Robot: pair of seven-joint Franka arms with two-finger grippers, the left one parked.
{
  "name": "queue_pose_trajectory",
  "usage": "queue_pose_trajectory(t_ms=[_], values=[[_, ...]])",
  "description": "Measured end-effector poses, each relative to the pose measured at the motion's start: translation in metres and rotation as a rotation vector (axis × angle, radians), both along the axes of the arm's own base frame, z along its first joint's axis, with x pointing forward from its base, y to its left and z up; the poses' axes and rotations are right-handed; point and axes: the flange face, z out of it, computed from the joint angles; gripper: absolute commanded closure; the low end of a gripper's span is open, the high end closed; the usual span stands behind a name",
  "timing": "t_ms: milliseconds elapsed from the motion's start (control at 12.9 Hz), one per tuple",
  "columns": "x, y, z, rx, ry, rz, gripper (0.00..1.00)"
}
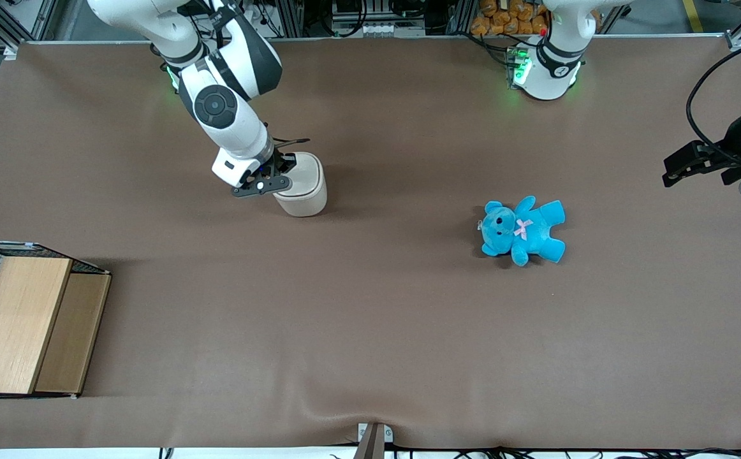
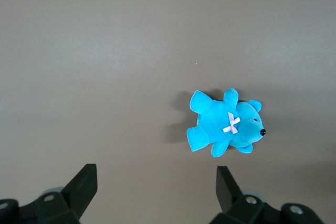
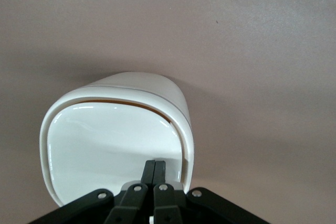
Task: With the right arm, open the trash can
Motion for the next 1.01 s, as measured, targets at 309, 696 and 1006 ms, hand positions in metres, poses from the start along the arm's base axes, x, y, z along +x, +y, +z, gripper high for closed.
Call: queue_pose_trajectory(t_ms=[309,696,1006], values=[[-0.0022,-0.0022,-0.0046,0.004,-0.012,-0.006,1.00],[-0.0028,-0.0022,-0.0068,0.013,-0.036,-0.020,1.00],[-0.0060,-0.0035,-0.0063,0.017,-0.046,-0.024,1.00]])
